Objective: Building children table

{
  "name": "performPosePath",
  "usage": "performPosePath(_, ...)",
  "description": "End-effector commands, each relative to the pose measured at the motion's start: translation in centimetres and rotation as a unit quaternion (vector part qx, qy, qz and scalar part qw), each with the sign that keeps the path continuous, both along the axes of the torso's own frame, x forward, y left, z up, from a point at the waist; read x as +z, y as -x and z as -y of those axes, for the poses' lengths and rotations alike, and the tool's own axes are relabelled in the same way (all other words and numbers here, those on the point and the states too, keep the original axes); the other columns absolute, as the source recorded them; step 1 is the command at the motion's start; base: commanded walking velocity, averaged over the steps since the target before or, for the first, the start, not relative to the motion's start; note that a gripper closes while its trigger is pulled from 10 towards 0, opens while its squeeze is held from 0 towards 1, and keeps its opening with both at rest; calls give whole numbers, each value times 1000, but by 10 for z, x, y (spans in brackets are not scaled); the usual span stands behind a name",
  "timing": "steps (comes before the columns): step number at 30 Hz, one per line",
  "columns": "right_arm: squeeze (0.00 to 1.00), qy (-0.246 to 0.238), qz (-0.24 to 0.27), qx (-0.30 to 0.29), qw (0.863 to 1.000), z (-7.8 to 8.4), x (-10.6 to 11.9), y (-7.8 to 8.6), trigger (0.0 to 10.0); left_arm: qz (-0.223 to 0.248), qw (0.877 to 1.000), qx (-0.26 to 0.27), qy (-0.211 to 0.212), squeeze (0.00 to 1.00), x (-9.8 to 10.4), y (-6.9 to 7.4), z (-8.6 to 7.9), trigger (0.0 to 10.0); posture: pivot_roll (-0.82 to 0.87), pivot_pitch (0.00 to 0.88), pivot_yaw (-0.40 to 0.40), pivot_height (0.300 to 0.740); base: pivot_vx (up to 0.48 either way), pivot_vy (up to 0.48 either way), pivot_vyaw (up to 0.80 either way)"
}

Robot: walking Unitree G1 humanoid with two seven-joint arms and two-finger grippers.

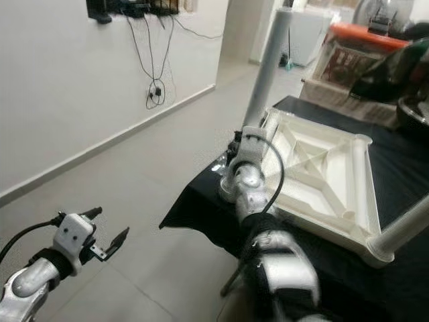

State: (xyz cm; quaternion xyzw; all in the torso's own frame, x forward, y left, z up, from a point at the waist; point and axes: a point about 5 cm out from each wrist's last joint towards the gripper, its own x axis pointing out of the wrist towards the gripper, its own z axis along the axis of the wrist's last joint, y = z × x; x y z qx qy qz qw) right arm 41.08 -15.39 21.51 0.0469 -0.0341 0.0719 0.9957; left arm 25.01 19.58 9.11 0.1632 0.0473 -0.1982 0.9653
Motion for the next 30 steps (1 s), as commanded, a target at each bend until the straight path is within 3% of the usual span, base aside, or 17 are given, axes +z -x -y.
performPosePath(1,0,1,30,53,998,-7,12,0,10000,-8,1000,-2,-3,0,-4,2,1,10000,47,0,-118,740,0,0,0)
performPosePath(2,0,28,51,135,989,-8,19,2,6078,-8,1000,-2,-3,0,-5,3,1,10000,49,0,-122,740,0,0,0)
performPosePath(4,0,28,51,135,989,-8,19,2,6078,-8,1000,-2,-3,0,-5,3,1,10000,49,0,-122,740,0,0,0)
performPosePath(5,0,52,50,171,983,-8,19,4,0,-9,1000,-1,-3,0,-6,4,1,10000,52,0,-126,740,0,0,0)
performPosePath(9,0,76,-19,96,992,-5,-3,0,0,-9,1000,2,-3,0,-6,4,0,10000,56,0,-129,740,0,0,0)
performPosePath(10,0,65,-71,-21,995,6,-19,-1,0,-9,1000,3,-3,0,-6,4,0,10000,56,0,-129,740,0,0,0)
performPosePath(11,0,32,-120,-141,982,20,-38,3,0,-9,1000,3,-4,0,-6,4,0,10000,57,0,-128,740,0,0,0)
performPosePath(13,0,14,-150,-227,962,29,-53,10,0,-9,1000,3,-4,0,-6,5,0,10000,57,0,-126,740,0,0,0)
performPosePath(15,0,14,-150,-227,962,29,-53,10,0,-9,1000,3,-4,0,-6,5,0,10000,57,0,-126,740,0,0,0)
performPosePath(17,0,-7,-174,-379,909,39,-75,29,0,-10,1000,1,-5,0,-5,5,0,10000,55,0,-113,740,0,0,0)
performPosePath(18,0,-7,-174,-379,909,39,-75,29,0,-10,1000,1,-5,0,-5,5,0,10000,55,0,-113,740,0,0,0)
performPosePath(19,0,-16,-172,-404,898,35,-78,34,3098,-10,1000,-2,-6,0,-5,5,0,10000,47,0,-110,740,0,0,0)
performPosePath(21,0,-16,-172,-404,898,35,-78,34,3098,-10,1000,-2,-6,0,-5,5,0,10000,47,0,-110,740,0,0,0)
performPosePath(22,0,-27,-176,-381,907,24,-78,32,10000,-10,1000,-4,-7,0,-5,4,0,10000,44,0,-108,740,0,0,0)
performPosePath(25,0,-11,-147,-313,938,16,-67,24,10000,-10,1000,-5,-7,0,-5,2,1,10000,39,0,-111,740,0,0,0)
performPosePath(26,1000,-1,-121,-238,964,12,-55,16,10000,-8,1000,-5,-6,0,-4,1,2,10000,43,0,-117,740,0,0,0)
performPosePath(30,1000,23,-93,-167,981,12,-39,8,10000,-7,1000,-3,-5,0,-4,0,2,10000,44,0,-120,740,0,0,0)
